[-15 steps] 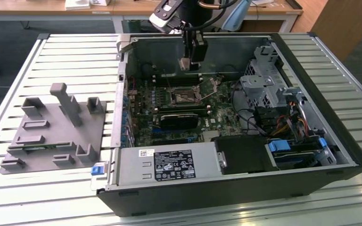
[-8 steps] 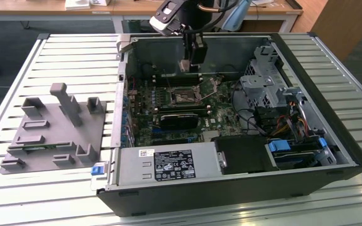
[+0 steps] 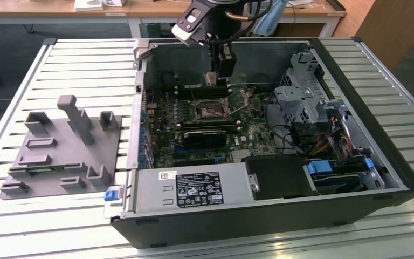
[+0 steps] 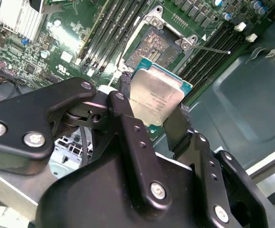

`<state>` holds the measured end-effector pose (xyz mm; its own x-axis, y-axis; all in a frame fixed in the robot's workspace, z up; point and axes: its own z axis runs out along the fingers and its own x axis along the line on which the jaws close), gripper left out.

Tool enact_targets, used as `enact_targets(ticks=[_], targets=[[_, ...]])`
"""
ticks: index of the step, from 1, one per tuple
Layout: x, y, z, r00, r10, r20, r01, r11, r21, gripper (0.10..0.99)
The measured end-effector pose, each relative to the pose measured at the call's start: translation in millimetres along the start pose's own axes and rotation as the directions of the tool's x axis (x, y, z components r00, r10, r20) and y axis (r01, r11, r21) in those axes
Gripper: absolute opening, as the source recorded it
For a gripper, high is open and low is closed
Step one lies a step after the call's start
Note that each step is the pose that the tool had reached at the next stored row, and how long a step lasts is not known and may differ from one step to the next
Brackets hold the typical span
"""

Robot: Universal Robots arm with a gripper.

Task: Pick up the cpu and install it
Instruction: 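Place the cpu into insertion slot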

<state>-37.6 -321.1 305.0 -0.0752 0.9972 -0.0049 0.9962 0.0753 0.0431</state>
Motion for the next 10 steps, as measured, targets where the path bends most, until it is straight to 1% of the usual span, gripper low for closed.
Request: enact_targets(ticks=[10], targets=[[0.0,-0.1,1.6,1.0,0.0,0.0001,0.0,1.0,0.0,0.529]])
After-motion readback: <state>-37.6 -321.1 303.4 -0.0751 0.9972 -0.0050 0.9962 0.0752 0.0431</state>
